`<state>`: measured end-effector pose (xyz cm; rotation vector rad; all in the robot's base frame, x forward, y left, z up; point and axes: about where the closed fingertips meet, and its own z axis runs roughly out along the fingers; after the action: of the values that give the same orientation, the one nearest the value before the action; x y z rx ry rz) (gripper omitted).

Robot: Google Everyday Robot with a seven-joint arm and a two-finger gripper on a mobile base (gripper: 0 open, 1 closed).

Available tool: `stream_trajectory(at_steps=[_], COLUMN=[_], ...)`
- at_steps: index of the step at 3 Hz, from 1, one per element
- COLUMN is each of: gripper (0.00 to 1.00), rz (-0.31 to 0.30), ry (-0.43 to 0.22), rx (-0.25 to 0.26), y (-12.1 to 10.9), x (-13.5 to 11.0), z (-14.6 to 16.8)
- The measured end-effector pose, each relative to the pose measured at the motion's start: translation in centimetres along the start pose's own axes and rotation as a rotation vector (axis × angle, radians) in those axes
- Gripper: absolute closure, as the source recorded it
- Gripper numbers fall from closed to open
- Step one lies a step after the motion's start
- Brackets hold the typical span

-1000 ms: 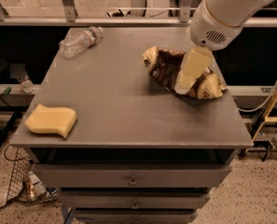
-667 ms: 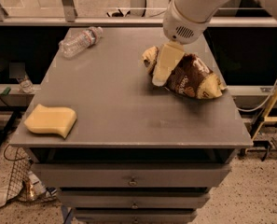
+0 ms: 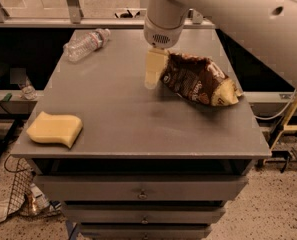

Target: Move brown chip bag near sponge

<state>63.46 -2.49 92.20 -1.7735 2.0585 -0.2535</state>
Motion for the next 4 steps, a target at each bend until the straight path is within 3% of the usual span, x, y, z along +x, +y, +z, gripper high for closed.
stream_trajectory(at_steps=[2,3,4], gripper=[0.41,0.64,0.87], rz=[0.048,0.037,0.002], ry=[0.072,0.088,0.053], rx=[0.034,0.030,0.010], y=[-2.7,-2.7,-1.5], x=[2.5,3.5,3.3], z=[0.9,0.3,-0.8])
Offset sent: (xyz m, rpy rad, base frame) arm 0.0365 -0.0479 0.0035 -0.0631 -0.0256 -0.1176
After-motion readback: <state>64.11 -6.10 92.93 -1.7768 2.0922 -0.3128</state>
